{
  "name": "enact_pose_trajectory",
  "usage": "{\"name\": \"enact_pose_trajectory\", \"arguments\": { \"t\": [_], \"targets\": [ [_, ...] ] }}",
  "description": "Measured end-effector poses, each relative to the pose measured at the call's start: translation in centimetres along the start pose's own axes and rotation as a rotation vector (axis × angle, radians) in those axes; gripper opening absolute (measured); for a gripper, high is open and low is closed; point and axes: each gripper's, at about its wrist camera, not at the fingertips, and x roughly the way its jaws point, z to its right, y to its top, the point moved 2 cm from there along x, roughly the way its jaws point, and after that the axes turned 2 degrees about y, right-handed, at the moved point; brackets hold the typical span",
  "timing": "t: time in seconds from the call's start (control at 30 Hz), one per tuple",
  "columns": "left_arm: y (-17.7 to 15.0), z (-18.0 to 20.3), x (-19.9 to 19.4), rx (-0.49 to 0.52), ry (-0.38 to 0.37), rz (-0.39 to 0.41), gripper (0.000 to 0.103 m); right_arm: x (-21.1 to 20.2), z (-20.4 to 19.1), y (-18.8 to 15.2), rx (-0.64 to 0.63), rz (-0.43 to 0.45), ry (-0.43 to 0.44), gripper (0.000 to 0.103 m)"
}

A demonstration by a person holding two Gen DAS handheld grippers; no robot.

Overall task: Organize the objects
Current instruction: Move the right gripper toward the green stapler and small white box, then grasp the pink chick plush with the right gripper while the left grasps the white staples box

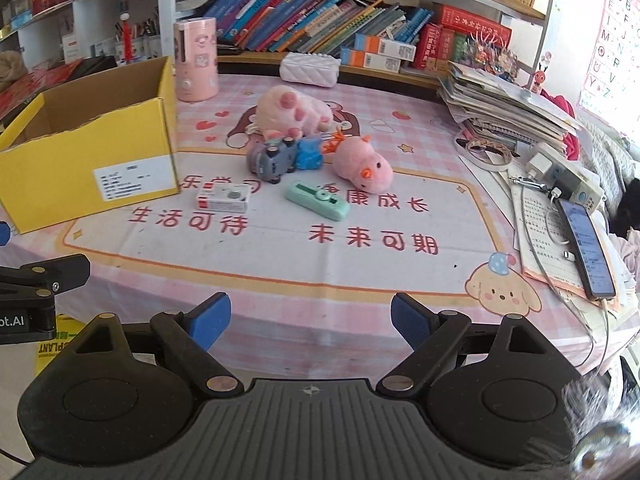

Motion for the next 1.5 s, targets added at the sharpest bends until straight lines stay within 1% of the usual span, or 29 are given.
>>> {"name": "enact_pose_trajectory", "arguments": {
  "t": [0.43,0.8,1.1,1.3,1.5],
  "targets": [
    [3.2,3.1,3.5,-0.016,0.016,-0.020,0.099,3.9,3.8,3.2,-0.012,-0.032,0.017,0.088],
    [5.4,5.0,6.4,-0.054,0.021,-0.031,0.099,7.5,6.3,5.9,-0.052,-0.063,0.081,0.088],
    [6.4,6.4,7.3,-0.050,0.046,-0.024,0.099,9.3,7.5,7.6,-0.080,-0.055,0.133,0.087],
    [7.0,7.1,8.4,-0.035,0.061,-0.054,0.099,10.9,8.1,8.3,-0.092,-0.071,0.164,0.087],
    [7.4,7.3,9.3,-0.049,0.083,-0.077,0.099,12.8,8.5,9.4,-0.102,-0.080,0.190,0.087]
  ]
}}
